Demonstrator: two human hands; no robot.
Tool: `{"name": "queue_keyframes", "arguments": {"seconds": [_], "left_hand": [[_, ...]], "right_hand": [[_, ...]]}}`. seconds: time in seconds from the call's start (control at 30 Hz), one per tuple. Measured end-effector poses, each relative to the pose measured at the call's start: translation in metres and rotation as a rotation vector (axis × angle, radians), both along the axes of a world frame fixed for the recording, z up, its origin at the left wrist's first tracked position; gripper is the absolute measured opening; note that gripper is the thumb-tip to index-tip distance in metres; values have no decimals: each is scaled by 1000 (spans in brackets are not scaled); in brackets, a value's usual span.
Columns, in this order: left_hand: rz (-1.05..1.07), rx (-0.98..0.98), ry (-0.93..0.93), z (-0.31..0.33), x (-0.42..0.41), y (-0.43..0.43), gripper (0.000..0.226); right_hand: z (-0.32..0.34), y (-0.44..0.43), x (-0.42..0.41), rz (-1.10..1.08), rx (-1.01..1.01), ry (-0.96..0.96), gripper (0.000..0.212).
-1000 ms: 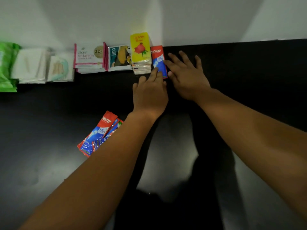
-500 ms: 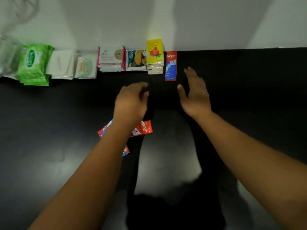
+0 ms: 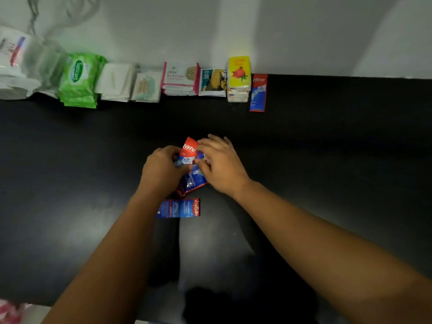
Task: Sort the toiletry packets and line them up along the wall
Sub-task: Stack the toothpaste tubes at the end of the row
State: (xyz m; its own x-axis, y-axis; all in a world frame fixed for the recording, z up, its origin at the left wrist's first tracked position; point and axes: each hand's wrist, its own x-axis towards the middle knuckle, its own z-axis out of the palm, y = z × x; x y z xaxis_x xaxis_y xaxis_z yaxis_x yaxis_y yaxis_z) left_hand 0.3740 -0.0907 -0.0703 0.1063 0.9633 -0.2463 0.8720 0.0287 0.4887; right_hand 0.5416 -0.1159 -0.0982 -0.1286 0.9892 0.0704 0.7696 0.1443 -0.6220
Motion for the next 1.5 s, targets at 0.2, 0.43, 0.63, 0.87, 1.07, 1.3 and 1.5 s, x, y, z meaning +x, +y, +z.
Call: {"name": "queue_keyframes", "arguments": {"seconds": [0.2, 0.43, 0.63, 0.87, 1.07, 1.3, 1.5], "left_hand": [[34, 43, -35, 10, -1, 4, 34], [79, 197, -354, 29, 25, 13, 20], [98, 138, -618, 23, 83, 27, 20], [-26, 136, -487, 0, 137, 22, 15], [-211, 205, -335, -21, 173, 35, 33], [-165, 385, -265, -29, 194, 54, 33], [-119, 503, -223, -35, 195, 69, 34]], "right_hand": [[8, 9, -3, -123, -34, 154, 43], [19, 13, 7, -279, 1, 425, 30], [39, 20, 45, -485, -125, 834, 12], [36, 37, 106, -714, -189, 756, 11], [14, 57, 146, -663, -67, 461, 27], [0, 98, 159, -612, -56, 215, 39], [-15, 114, 158, -659, 41, 90, 37]]}}
